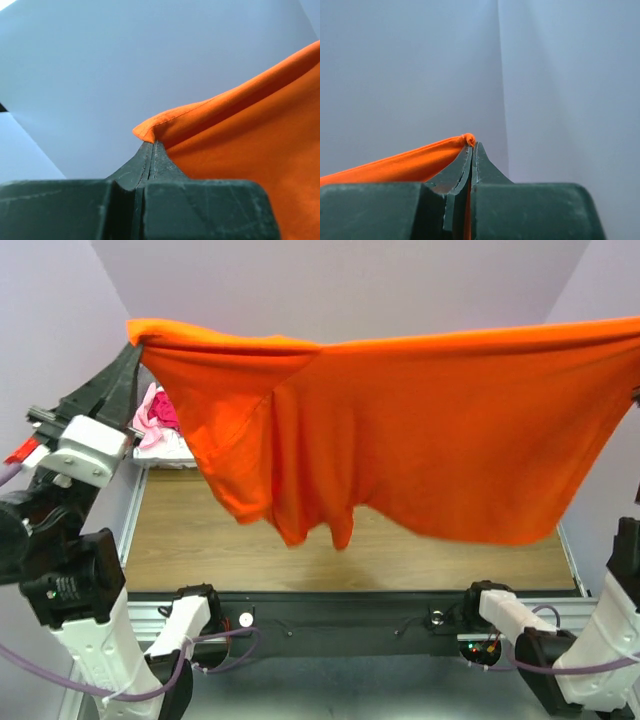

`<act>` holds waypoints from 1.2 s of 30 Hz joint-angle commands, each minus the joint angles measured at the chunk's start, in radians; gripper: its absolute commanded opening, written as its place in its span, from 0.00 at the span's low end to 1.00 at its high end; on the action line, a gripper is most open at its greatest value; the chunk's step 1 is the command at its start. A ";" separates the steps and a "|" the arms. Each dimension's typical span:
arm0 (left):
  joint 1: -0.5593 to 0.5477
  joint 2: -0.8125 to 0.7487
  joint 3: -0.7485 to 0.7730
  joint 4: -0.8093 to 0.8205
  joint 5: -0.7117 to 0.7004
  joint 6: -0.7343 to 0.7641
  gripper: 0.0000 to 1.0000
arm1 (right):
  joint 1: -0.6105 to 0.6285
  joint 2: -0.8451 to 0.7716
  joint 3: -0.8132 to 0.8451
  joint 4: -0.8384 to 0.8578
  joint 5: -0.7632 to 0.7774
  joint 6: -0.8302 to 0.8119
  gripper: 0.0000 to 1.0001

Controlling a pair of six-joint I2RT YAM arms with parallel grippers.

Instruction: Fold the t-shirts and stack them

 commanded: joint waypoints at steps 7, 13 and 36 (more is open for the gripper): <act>0.014 0.049 0.181 -0.200 -0.009 0.082 0.00 | -0.016 0.131 0.170 0.049 0.071 -0.209 0.01; 0.014 0.004 -0.104 -0.158 0.025 0.037 0.00 | -0.016 0.014 -0.204 0.085 -0.067 -0.134 0.01; 0.014 0.160 -0.026 0.024 0.007 -0.059 0.00 | -0.016 0.133 -0.129 0.218 -0.060 -0.129 0.01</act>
